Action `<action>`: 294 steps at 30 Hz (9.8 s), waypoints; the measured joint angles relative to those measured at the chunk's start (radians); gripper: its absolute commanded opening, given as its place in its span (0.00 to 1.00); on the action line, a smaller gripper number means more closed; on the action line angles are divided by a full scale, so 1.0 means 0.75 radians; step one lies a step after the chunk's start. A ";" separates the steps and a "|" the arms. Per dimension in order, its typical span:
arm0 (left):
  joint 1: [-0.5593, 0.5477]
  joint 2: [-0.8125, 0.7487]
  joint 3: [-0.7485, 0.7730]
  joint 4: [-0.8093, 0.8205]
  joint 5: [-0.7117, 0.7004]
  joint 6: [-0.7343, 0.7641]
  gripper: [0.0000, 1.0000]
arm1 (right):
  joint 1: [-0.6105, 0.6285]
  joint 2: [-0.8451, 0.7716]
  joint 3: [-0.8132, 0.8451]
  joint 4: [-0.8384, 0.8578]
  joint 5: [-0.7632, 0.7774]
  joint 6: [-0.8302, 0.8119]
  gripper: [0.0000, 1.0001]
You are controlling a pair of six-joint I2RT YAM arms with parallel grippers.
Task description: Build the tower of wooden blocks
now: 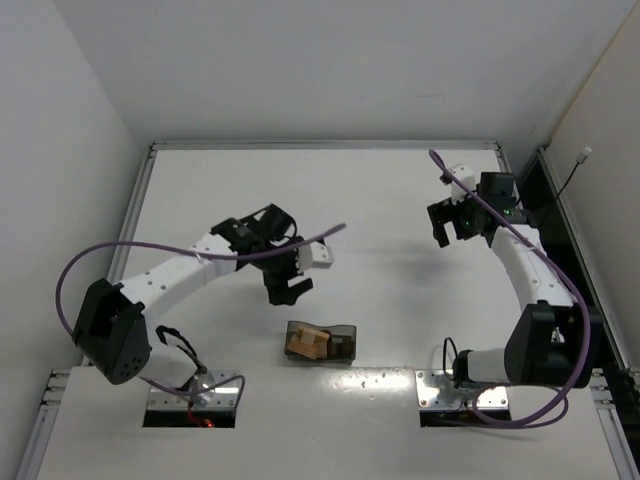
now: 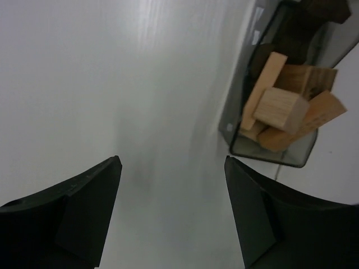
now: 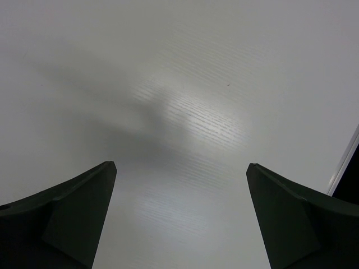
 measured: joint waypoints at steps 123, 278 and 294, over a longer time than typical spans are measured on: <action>-0.385 1.160 -0.129 2.812 -2.314 1.495 0.00 | -0.003 -0.143 -0.161 -0.044 -0.023 -0.018 1.00; 1.320 1.277 1.656 0.153 -0.357 -0.400 0.85 | -0.005 0.150 0.035 -0.142 -0.190 -0.034 1.00; 0.922 0.270 0.895 0.094 -0.107 -0.547 0.89 | 0.136 -0.117 0.008 -0.204 -0.261 -0.204 0.93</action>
